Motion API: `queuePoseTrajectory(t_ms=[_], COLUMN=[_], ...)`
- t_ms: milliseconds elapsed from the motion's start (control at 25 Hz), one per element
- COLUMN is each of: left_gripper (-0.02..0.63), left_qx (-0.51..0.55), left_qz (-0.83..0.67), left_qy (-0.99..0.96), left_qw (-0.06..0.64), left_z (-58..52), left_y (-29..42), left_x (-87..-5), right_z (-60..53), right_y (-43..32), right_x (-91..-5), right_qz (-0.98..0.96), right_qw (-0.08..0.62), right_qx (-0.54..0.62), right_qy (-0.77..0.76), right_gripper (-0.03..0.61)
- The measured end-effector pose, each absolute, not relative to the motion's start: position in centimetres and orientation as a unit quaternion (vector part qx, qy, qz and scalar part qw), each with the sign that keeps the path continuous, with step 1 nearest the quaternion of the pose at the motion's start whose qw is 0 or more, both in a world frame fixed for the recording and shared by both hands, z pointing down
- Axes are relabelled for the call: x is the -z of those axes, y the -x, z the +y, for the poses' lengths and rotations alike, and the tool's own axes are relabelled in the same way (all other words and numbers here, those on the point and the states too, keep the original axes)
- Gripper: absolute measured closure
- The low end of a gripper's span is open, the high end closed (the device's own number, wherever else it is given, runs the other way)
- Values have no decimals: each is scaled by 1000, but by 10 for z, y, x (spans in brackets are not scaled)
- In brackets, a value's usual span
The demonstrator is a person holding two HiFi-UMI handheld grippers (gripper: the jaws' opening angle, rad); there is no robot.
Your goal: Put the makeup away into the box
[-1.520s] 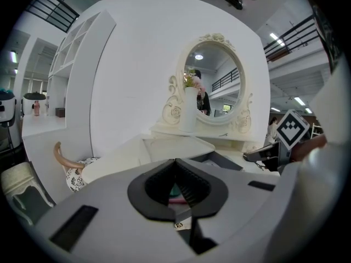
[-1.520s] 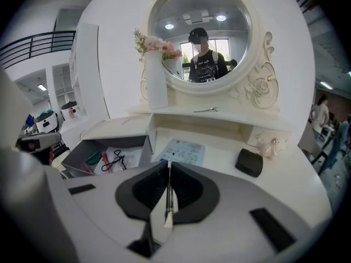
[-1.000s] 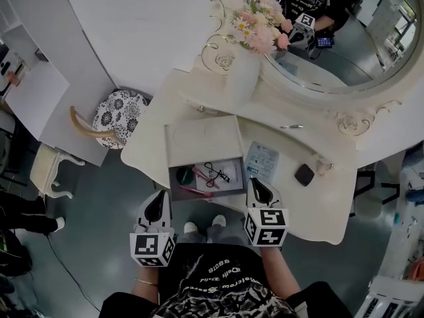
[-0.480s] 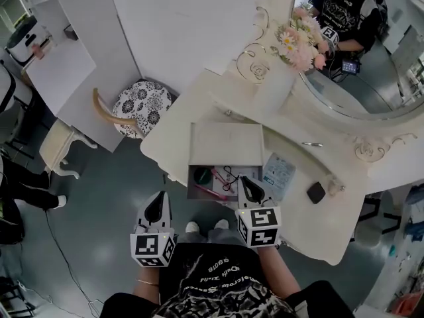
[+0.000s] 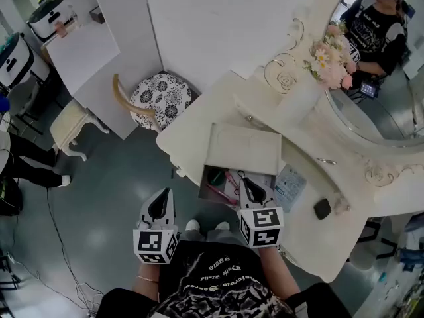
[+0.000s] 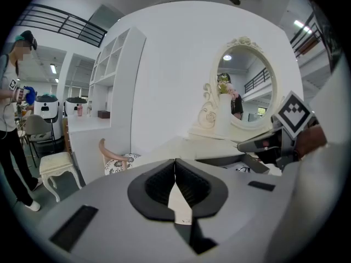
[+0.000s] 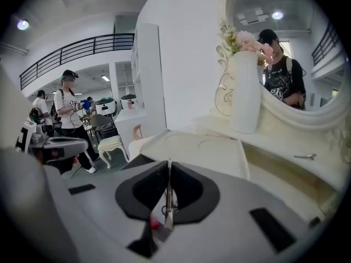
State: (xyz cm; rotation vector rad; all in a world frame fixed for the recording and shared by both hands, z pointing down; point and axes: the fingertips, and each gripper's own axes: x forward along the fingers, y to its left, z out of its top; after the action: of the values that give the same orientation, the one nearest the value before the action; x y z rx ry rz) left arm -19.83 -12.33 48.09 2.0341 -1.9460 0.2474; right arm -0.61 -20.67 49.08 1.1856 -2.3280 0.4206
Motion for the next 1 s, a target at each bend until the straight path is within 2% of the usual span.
queuePoseTrajectory(t_ms=[1000], left_gripper=[598], left_qx=[-86], left_qz=[-740], left_qy=[-647], left_qw=[165], left_z=[-103], left_y=[219], left_x=[-484], right_z=[-201], right_y=[58], right_x=[-523], right_qz=[-906], right_qw=[312], right_qx=[-140], right_qy=[-248], right_gripper=[549])
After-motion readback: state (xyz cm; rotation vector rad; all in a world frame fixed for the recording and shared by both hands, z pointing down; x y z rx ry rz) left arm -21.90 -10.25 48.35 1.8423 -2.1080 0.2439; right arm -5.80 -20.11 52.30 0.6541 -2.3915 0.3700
